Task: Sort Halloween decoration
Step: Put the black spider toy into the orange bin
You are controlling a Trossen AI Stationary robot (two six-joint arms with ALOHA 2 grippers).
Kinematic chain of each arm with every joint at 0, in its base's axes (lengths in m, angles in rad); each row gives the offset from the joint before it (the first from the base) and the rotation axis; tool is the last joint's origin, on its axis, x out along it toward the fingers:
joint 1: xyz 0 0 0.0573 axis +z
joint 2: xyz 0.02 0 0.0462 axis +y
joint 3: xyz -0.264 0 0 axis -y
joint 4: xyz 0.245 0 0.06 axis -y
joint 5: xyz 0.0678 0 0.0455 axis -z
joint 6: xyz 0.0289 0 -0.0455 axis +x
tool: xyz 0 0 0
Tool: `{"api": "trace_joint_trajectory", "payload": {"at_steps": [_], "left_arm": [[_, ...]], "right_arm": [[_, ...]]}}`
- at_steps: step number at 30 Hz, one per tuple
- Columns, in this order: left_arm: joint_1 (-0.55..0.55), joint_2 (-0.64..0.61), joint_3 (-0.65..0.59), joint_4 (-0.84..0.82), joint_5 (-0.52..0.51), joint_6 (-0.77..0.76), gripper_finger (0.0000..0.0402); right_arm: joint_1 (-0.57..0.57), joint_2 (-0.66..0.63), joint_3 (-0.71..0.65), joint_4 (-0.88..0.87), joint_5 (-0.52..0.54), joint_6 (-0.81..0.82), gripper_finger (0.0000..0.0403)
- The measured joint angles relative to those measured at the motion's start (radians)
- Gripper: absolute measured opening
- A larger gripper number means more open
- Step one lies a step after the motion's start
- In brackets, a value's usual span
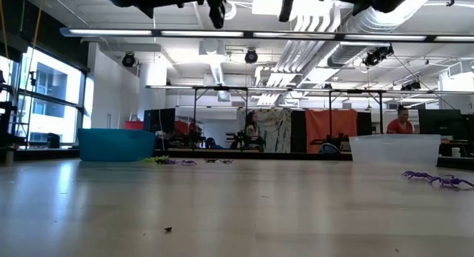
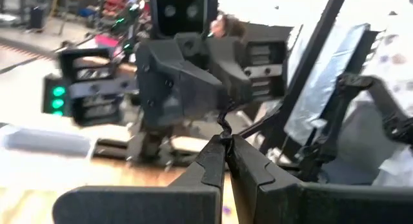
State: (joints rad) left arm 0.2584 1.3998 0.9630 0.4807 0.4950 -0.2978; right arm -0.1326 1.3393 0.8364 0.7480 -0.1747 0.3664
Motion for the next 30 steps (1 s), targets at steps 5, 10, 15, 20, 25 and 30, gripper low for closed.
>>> {"api": "trace_joint_trajectory", "payload": {"at_steps": [5, 10, 15, 20, 25, 30], "left_arm": [[0.032, -0.075, 0.000, -0.178, -0.004, 0.061, 0.0000], [0.045, -0.160, 0.000, -0.408, -0.010, 0.108, 0.0000], [-0.013, -0.270, 0.000, -0.795, -0.004, 0.085, 0.0000], [-0.214, -0.377, 0.000, -1.214, -0.035, -0.077, 0.0000], [-0.543, -0.420, -0.009, -1.424, -0.080, -0.375, 0.0000], [-0.867, -0.433, -0.119, -1.199, -0.122, -0.694, 0.0000]], "right_arm": [[-0.038, -0.079, 0.000, -0.130, 0.040, -0.026, 0.0154], [-0.088, -0.175, 0.000, -0.260, 0.111, -0.111, 0.0220], [-0.136, -0.259, 0.000, -0.391, 0.190, -0.140, 0.0235], [-0.163, -0.292, 0.000, -0.519, 0.193, -0.130, 0.0236], [-0.170, -0.292, 0.000, -0.622, 0.198, -0.117, 0.0236], [-0.170, -0.291, 0.000, -0.700, 0.228, -0.112, 0.0236]]}}
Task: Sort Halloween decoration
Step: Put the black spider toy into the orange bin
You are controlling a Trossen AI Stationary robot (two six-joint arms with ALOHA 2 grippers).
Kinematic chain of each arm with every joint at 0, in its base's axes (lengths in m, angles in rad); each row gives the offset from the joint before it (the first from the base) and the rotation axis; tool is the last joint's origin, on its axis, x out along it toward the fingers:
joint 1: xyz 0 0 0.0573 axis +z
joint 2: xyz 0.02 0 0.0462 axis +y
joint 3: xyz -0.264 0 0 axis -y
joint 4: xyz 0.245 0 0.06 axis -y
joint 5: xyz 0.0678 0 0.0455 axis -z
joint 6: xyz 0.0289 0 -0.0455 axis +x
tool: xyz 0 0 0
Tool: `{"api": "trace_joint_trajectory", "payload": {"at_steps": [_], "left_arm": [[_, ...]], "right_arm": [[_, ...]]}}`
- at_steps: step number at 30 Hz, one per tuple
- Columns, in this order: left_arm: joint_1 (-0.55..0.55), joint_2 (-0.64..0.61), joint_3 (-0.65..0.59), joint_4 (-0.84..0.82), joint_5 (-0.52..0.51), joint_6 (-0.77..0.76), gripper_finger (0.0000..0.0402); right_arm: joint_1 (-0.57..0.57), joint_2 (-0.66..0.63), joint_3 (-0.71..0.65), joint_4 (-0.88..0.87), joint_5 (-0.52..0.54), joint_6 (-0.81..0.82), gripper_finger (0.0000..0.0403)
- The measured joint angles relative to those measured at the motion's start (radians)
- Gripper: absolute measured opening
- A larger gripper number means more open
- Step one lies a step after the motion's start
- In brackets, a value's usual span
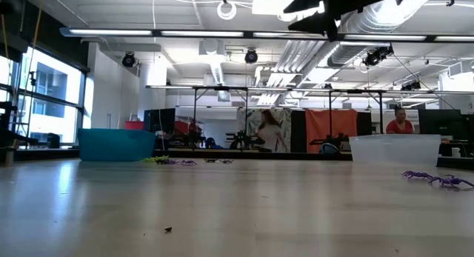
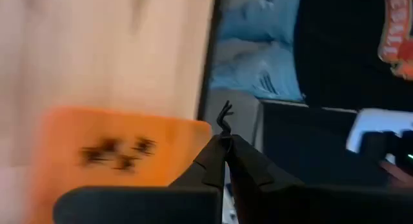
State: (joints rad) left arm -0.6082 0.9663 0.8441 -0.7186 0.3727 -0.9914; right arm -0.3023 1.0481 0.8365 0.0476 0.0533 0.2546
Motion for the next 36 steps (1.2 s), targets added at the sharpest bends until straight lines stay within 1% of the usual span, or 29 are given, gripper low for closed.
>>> {"api": "trace_joint_trajectory", "payload": {"at_steps": [3, 5, 8, 12, 16, 20, 23, 27, 31, 34, 36], "left_arm": [[-0.144, 0.002, -0.097, 0.181, -0.091, -0.146, 0.0000], [-0.209, 0.010, -0.164, 0.258, -0.147, -0.239, 0.0000], [-0.268, 0.022, -0.237, 0.267, -0.193, -0.363, 0.0000], [-0.315, 0.027, -0.287, 0.234, -0.200, -0.417, 0.0000], [-0.341, 0.030, -0.296, 0.196, -0.218, -0.393, 0.0000], [-0.352, 0.072, -0.297, 0.178, -0.249, -0.364, 0.0000], [-0.356, 0.132, -0.282, 0.163, -0.248, -0.324, 0.0000], [-0.356, 0.246, -0.204, 0.085, -0.256, -0.212, 0.0000], [-0.366, 0.358, -0.129, 0.001, -0.286, -0.129, 0.0000], [-0.377, 0.414, -0.108, 0.021, -0.285, -0.116, 0.0000], [-0.378, 0.435, -0.105, 0.053, -0.261, -0.134, 0.0000]], "right_arm": [[0.000, 0.000, 0.000, -0.026, 0.003, 0.005, 0.0236], [0.000, 0.000, 0.000, -0.037, 0.003, 0.007, 0.0236], [0.000, 0.000, 0.000, -0.043, 0.003, 0.007, 0.0236], [0.000, 0.000, 0.000, -0.058, 0.004, 0.007, 0.0236], [0.000, 0.000, 0.000, -0.072, 0.004, 0.007, 0.0236], [0.000, 0.001, 0.000, -0.076, 0.016, 0.007, 0.0236], [0.000, 0.001, 0.000, -0.077, 0.038, 0.007, 0.0236], [0.000, 0.001, 0.000, -0.079, 0.057, 0.010, 0.0236], [0.000, 0.001, 0.000, -0.085, 0.057, 0.026, 0.0236], [0.000, 0.001, 0.000, -0.088, 0.057, 0.036, 0.0236], [0.000, 0.001, 0.000, -0.090, 0.057, 0.035, 0.0236]]}}
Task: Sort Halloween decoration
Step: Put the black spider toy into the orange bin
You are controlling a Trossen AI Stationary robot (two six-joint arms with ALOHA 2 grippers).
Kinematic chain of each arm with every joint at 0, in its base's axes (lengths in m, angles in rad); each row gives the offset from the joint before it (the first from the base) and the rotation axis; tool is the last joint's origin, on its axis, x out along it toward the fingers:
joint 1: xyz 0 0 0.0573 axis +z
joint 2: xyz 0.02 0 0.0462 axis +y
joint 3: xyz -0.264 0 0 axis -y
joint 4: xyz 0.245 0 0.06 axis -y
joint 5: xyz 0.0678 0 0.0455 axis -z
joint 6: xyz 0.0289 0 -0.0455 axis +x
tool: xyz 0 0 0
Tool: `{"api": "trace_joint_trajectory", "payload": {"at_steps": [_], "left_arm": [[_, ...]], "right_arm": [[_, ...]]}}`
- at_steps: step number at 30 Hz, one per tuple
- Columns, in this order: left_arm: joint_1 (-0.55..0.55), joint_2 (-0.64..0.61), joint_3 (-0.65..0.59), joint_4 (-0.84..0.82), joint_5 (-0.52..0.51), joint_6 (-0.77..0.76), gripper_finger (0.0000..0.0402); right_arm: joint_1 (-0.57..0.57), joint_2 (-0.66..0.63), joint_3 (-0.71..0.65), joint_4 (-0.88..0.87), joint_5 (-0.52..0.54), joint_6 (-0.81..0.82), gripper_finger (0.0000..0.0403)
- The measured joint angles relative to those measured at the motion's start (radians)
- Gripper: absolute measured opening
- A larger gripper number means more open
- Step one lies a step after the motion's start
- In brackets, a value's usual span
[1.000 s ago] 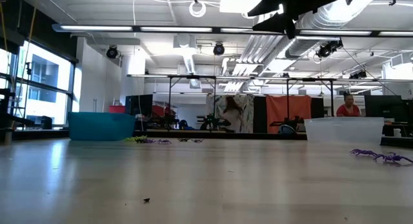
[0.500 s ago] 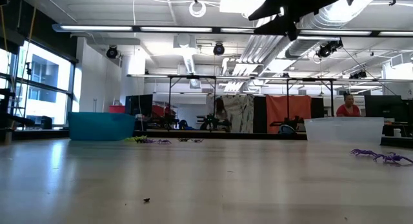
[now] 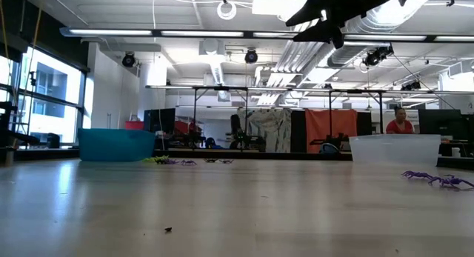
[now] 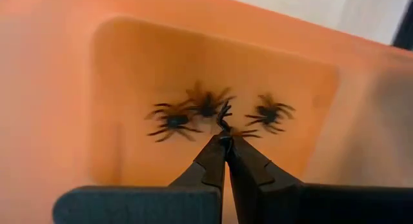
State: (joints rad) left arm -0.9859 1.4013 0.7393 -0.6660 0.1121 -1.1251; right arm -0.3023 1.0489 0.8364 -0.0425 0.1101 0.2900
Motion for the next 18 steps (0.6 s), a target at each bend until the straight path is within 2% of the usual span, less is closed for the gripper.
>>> {"api": "trace_joint_trajectory", "payload": {"at_steps": [8, 11, 18], "left_arm": [[0.000, 0.002, 0.001, 0.037, 0.034, -0.007, 0.0007], [0.003, -0.018, 0.001, 0.036, 0.039, -0.008, 0.0032], [0.033, -0.119, 0.001, 0.010, 0.039, -0.031, 0.0119]], "right_arm": [[0.000, 0.000, 0.000, 0.000, 0.000, -0.002, 0.0236], [0.000, 0.000, 0.000, -0.004, -0.001, -0.002, 0.0236], [0.000, 0.000, 0.000, -0.030, -0.008, -0.002, 0.0236]]}}
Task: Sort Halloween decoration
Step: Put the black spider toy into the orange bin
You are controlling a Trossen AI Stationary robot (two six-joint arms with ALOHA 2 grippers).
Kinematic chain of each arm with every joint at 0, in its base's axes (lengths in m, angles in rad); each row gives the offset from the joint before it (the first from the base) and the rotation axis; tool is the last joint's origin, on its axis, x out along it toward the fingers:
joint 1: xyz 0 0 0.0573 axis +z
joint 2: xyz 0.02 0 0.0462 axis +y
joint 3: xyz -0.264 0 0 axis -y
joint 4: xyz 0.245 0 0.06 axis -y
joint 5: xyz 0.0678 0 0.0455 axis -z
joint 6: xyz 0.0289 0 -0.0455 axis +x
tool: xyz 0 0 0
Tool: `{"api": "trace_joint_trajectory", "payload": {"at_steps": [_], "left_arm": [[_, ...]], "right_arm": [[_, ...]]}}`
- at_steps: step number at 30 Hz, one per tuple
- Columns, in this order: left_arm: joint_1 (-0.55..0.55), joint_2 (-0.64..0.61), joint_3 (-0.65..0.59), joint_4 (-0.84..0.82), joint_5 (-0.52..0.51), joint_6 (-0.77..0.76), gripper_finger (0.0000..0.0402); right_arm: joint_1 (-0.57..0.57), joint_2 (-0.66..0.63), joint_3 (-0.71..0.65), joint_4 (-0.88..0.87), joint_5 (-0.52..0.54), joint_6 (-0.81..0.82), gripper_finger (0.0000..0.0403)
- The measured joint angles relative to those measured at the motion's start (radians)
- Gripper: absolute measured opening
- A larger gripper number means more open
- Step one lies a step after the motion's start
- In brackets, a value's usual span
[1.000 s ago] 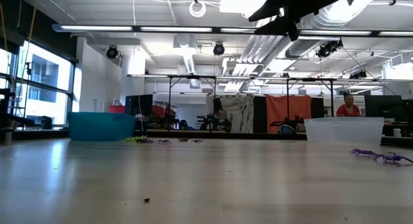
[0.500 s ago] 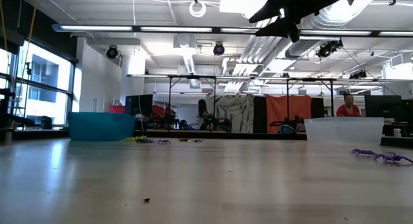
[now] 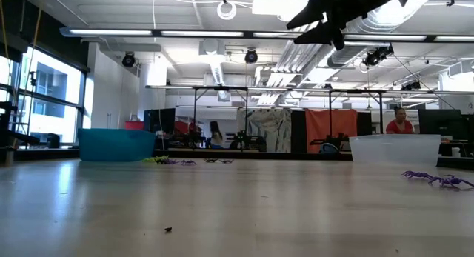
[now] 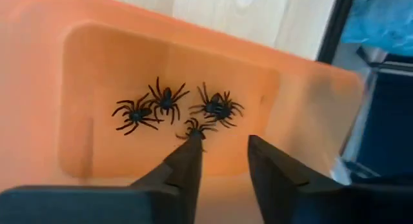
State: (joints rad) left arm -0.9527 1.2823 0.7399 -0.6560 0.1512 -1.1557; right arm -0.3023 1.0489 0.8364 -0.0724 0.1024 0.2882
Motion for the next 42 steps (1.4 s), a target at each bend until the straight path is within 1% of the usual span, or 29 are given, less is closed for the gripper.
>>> {"api": "trace_joint_trajectory", "payload": {"at_steps": [3, 6, 9, 11, 13, 16, 20, 22, 24, 27, 29, 31, 35, 38, 42], "left_arm": [[0.032, -0.063, 0.000, -0.034, 0.000, -0.003, 0.0151], [0.101, -0.150, 0.000, -0.040, -0.021, 0.020, 0.0176], [0.223, -0.241, 0.001, -0.041, -0.081, 0.049, 0.0190], [0.341, -0.281, 0.001, -0.041, -0.112, 0.112, 0.0195], [0.473, -0.294, 0.012, -0.049, -0.116, 0.252, 0.0197], [0.668, -0.264, 0.041, -0.050, -0.118, 0.535, 0.0198], [0.899, -0.140, 0.072, -0.044, -0.148, 0.881, 0.0198], [0.988, -0.065, 0.078, -0.006, -0.171, 1.015, 0.0198], [1.052, 0.010, 0.078, 0.016, -0.204, 1.135, 0.0198], [1.117, 0.109, 0.077, 0.056, -0.261, 1.288, 0.0198], [1.146, 0.165, 0.077, 0.087, -0.287, 1.341, 0.0198], [1.165, 0.209, 0.077, 0.118, -0.287, 1.362, 0.0198], [1.177, 0.275, 0.077, 0.153, -0.237, 1.408, 0.0198], [1.177, 0.313, 0.076, 0.193, -0.234, 1.451, 0.0198], [1.177, 0.358, 0.076, 0.248, -0.230, 1.452, 0.0198]], "right_arm": [[0.000, 0.000, 0.000, -0.001, 0.000, 0.000, 0.0236], [0.000, 0.000, 0.000, -0.002, -0.001, 0.000, 0.0236], [0.000, 0.000, 0.000, -0.002, -0.001, 0.000, 0.0236], [0.000, 0.000, 0.000, -0.002, -0.001, 0.003, 0.0236], [0.000, 0.000, 0.000, -0.002, -0.001, 0.011, 0.0236], [0.000, 0.000, 0.000, -0.002, -0.001, 0.038, 0.0236], [0.000, 0.000, 0.000, -0.003, -0.001, 0.081, 0.0236], [0.001, 0.000, 0.000, -0.005, -0.001, 0.105, 0.0236], [0.002, 0.000, 0.000, -0.006, -0.001, 0.130, 0.0236], [0.002, 0.000, 0.000, -0.007, -0.001, 0.157, 0.0236], [0.002, 0.000, 0.000, -0.010, -0.001, 0.165, 0.0236], [0.002, 0.000, 0.000, -0.010, -0.001, 0.168, 0.0236], [0.002, 0.000, 0.000, -0.011, -0.001, 0.168, 0.0236], [0.002, 0.000, 0.000, -0.011, -0.001, 0.180, 0.0236], [0.002, 0.000, 0.000, -0.013, 0.000, 0.184, 0.0236]]}}
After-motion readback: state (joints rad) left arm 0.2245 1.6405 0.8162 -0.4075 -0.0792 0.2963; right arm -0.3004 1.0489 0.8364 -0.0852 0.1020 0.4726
